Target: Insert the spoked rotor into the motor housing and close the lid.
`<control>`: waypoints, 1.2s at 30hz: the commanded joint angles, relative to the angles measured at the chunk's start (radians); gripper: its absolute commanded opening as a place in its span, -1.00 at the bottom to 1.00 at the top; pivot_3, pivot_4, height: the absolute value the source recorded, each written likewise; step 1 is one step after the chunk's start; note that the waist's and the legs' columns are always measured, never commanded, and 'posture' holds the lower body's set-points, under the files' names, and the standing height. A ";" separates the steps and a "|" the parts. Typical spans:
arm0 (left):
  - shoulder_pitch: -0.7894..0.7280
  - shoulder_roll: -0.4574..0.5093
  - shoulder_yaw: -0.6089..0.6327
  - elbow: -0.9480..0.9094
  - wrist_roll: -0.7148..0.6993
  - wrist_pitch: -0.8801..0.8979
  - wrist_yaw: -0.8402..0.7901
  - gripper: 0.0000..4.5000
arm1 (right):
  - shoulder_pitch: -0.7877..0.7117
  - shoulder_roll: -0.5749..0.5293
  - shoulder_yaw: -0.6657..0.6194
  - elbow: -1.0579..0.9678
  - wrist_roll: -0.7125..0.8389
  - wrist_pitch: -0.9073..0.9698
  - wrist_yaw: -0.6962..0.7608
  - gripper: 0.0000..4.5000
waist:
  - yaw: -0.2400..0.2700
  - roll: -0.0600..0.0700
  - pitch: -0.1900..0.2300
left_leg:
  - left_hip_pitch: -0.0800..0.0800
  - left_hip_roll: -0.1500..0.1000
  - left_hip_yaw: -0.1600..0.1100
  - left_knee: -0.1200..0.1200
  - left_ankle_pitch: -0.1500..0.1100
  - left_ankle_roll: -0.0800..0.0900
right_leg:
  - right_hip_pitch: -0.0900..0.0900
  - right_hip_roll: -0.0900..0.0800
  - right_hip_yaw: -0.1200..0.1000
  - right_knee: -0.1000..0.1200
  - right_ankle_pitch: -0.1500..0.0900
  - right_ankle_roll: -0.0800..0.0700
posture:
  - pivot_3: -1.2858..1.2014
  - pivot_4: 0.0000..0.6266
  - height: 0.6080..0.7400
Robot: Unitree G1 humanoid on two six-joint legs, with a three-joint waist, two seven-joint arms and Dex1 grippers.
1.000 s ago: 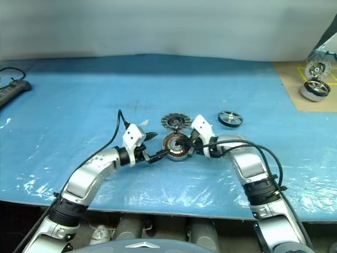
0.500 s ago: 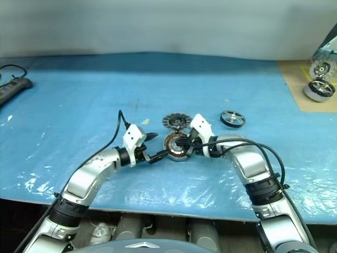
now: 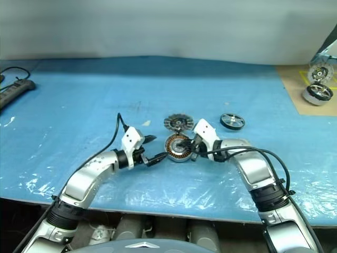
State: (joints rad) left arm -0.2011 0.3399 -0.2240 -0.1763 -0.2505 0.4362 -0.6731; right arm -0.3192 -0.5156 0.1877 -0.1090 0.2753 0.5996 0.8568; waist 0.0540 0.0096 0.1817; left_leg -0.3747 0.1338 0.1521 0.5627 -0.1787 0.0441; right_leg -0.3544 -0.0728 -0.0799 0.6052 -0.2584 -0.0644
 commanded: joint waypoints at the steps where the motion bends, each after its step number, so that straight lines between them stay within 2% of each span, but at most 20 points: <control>1: -0.018 0.000 0.016 -0.039 -0.014 -0.006 -0.006 1.00 | 0.007 0.022 -0.056 -0.031 0.087 0.064 0.005 -0.98 | -0.004 0.000 0.000 | -0.003 0.000 0.000 0.000 0.000 0.000 | -0.003 0.000 0.000 0.000 0.000 0.000 | 0.03 -0.52 1.00; 4: -0.021 0.000 0.018 -0.040 -0.019 -0.003 -0.008 1.00 | 0.000 0.009 -0.109 -0.087 0.158 0.119 0.015 -0.98 | -0.007 0.001 0.000 | -0.012 0.000 0.000 0.002 0.002 0.004 | -0.012 0.000 0.000 0.002 0.001 -0.001 | 0.03 -0.52 1.00; 9: -0.021 0.000 0.037 -0.050 -0.054 0.001 -0.021 1.00 | 0.054 -0.092 -0.199 -0.199 0.213 0.184 0.018 -0.98 | 0.000 0.001 0.000 | -0.017 0.000 0.000 0.001 0.002 0.004 | -0.016 0.000 -0.001 0.001 0.001 -0.001 | 0.03 -0.52 1.00; 14: -0.040 -0.002 0.052 -0.049 -0.091 -0.003 -0.048 1.00 | 0.074 -0.183 -0.344 -0.131 0.162 0.160 -0.075 -0.98 | 0.013 0.001 0.001 | -0.017 0.000 0.000 0.002 0.002 0.004 | -0.015 0.000 -0.001 0.001 0.001 -0.001 | 0.03 -0.52 1.00; 17: -0.067 0.005 0.084 0.009 -0.122 -0.029 -0.092 1.00 | 0.013 -0.239 -0.396 0.005 0.093 0.099 -0.138 -0.72 | 0.014 0.002 0.001 | -0.015 0.000 0.000 0.003 0.001 0.001 | -0.014 0.000 0.000 0.002 0.001 -0.001 | 0.03 -0.52 1.00; 20: -0.080 0.008 0.090 0.074 -0.117 -0.071 -0.131 1.00 | -0.056 -0.287 -0.403 0.118 0.070 0.057 -0.120 -0.27 | 0.013 0.003 0.001 | -0.013 0.000 0.000 0.002 0.001 0.000 | -0.013 0.000 0.000 0.002 0.001 -0.001 | 0.03 -0.52 1.00; 26: -0.071 0.003 0.083 0.191 -0.079 -0.179 -0.174 1.00 | -0.174 -0.335 -0.268 0.307 -0.018 -0.004 -0.024 0.67 | 0.010 0.004 0.000 | -0.017 0.000 0.000 0.001 0.002 0.004 | -0.017 0.000 -0.001 0.002 0.001 -0.001 | 0.03 -0.52 1.00; 30: -0.035 -0.005 0.071 0.230 -0.055 -0.235 -0.178 1.00 | -0.262 -0.275 -0.218 0.395 -0.080 0.010 -0.104 0.67 | 0.010 0.006 0.000 | -0.025 0.001 0.000 0.009 0.001 0.007 | -0.021 0.000 -0.002 0.004 0.001 -0.001 | 0.03 -0.52 1.00; 36: 0.001 -0.007 0.050 0.190 -0.026 -0.240 -0.160 1.00 | -0.334 -0.255 -0.156 0.486 -0.129 0.055 -0.093 0.67 | 0.017 0.007 0.001 | -0.027 0.002 0.000 0.015 0.001 0.007 | -0.023 0.000 -0.002 0.012 0.001 -0.001 | 0.03 -0.52 1.00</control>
State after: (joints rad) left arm -0.2052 0.3325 -0.1660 0.0651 -0.2847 0.2057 -0.8362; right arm -0.6353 -0.7643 0.0141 0.3642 0.1748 0.6555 0.7611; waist 0.0707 0.0169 0.1825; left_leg -0.4011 0.1354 0.1522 0.5774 -0.1779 0.0510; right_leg -0.3777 -0.0730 -0.0816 0.6175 -0.2572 -0.0659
